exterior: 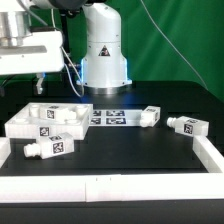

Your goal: Assemble one leg

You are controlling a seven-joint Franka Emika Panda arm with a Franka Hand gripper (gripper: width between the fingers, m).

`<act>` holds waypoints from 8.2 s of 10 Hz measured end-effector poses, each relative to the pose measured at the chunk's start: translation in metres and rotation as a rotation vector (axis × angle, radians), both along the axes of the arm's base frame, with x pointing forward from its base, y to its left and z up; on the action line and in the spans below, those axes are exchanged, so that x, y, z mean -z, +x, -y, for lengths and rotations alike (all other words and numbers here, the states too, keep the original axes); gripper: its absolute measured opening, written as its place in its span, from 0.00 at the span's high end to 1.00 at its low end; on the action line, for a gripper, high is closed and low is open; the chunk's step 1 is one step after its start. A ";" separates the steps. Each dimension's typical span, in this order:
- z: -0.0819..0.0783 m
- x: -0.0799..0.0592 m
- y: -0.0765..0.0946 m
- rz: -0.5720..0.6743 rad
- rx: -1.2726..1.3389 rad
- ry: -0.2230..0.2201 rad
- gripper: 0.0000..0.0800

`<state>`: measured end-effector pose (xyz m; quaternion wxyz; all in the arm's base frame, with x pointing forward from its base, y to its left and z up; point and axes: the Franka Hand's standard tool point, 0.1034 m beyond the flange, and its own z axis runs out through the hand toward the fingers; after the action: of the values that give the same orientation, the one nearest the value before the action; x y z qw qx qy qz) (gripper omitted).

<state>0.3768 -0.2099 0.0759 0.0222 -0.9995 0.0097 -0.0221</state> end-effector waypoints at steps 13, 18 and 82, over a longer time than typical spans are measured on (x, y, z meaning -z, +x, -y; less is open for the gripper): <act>0.012 0.067 -0.019 -0.130 0.209 -0.009 0.19; 0.011 0.068 -0.020 -0.132 0.207 -0.009 0.92; -0.327 -0.008 0.158 0.046 -0.248 -0.115 0.19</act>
Offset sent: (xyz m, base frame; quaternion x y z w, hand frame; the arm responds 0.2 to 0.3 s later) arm -0.0113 -0.0405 -0.0261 -0.0604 -0.0894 0.1990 0.9740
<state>0.5348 0.1176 0.0840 -0.0322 -0.9919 -0.1156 -0.0424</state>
